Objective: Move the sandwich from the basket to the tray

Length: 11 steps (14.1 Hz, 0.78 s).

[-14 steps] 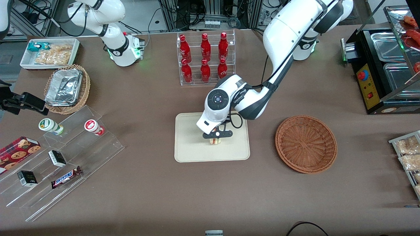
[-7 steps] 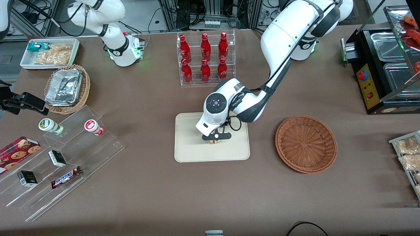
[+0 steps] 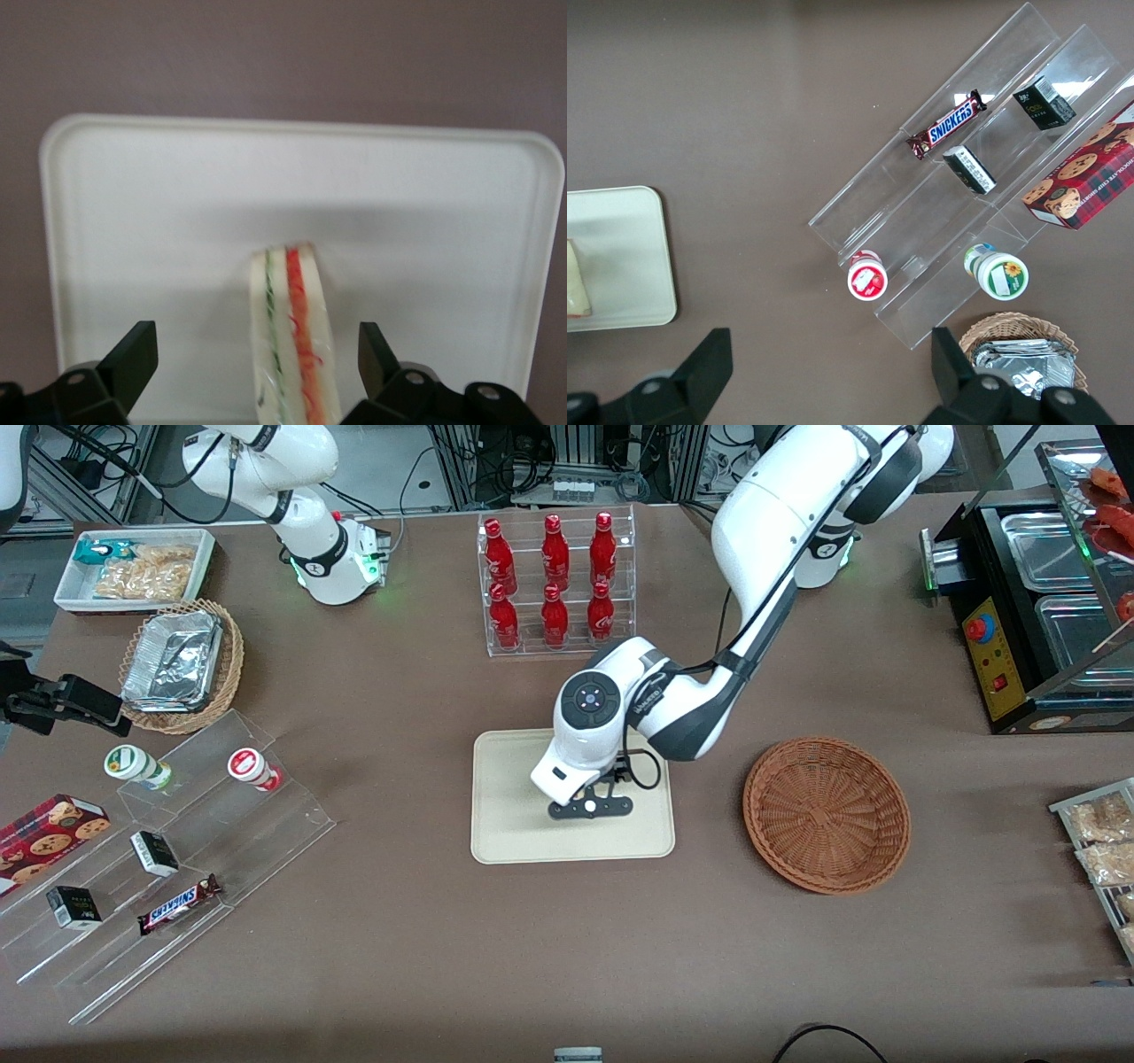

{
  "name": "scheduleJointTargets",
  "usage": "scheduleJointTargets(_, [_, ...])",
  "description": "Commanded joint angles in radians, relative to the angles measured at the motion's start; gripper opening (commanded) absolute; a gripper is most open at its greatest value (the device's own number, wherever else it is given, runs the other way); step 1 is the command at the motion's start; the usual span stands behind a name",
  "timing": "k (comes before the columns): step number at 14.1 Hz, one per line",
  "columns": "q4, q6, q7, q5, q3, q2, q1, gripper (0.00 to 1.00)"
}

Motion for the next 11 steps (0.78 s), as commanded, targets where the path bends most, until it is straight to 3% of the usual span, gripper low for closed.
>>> scheduleJointTargets(1, [-0.026,-0.051,0.015,0.016,0.031,-0.098,0.028,1.0])
scheduleJointTargets(3, [-0.031,-0.108,0.045,0.011,0.031,-0.149,0.104,1.0])
scheduleJointTargets(6, [-0.051,-0.312,0.238,-0.004,0.029,-0.224,0.211,1.0])
scheduleJointTargets(11, [-0.069,-0.508,0.516,-0.063,0.031,-0.361,0.409,1.0])
